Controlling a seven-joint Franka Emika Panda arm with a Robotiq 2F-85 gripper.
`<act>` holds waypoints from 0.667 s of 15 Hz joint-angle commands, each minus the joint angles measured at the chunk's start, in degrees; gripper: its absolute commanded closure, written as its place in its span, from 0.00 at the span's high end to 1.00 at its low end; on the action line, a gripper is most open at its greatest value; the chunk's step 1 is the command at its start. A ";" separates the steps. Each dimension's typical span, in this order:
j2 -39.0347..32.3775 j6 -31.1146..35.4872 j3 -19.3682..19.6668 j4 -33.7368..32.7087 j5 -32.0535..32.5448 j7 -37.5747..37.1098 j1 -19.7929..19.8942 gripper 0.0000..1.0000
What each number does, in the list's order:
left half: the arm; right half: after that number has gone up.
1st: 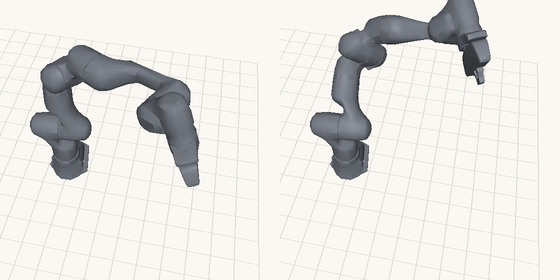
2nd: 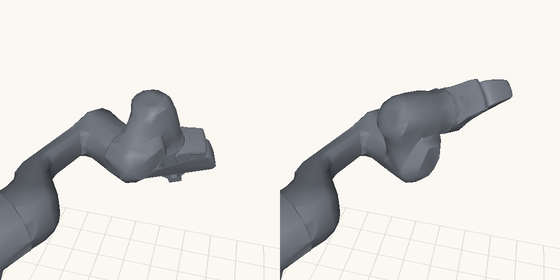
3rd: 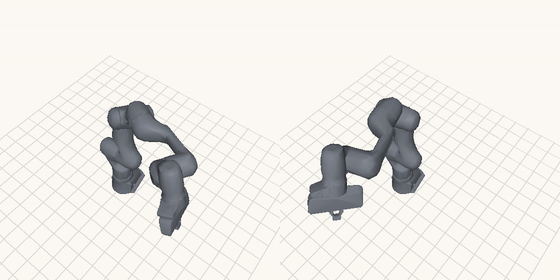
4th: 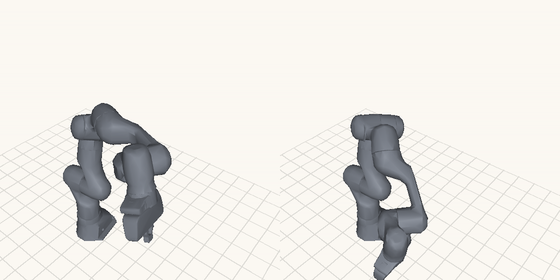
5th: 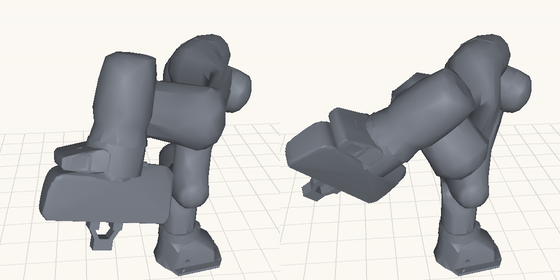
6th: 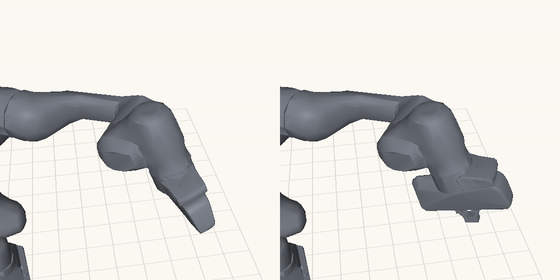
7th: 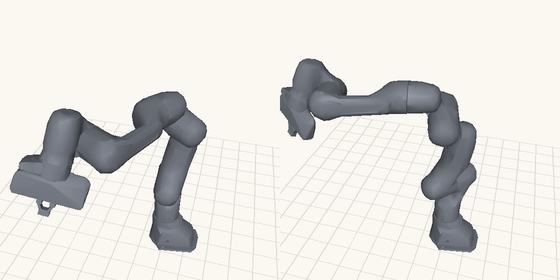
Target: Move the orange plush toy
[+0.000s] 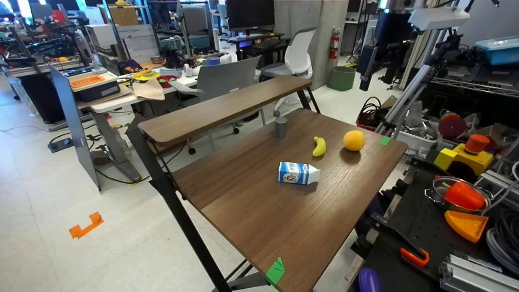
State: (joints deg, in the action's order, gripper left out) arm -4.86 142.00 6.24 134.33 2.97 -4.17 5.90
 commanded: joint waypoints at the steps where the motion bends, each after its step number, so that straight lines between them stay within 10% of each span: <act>1: -5.67 4.30 -0.33 -2.51 0.34 -2.40 -0.92 1.00; 10: -15.82 7.79 0.12 -7.58 -1.36 -4.67 -1.16 1.00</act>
State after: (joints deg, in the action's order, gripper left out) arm -17.21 148.61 6.04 129.24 2.81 -7.96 4.99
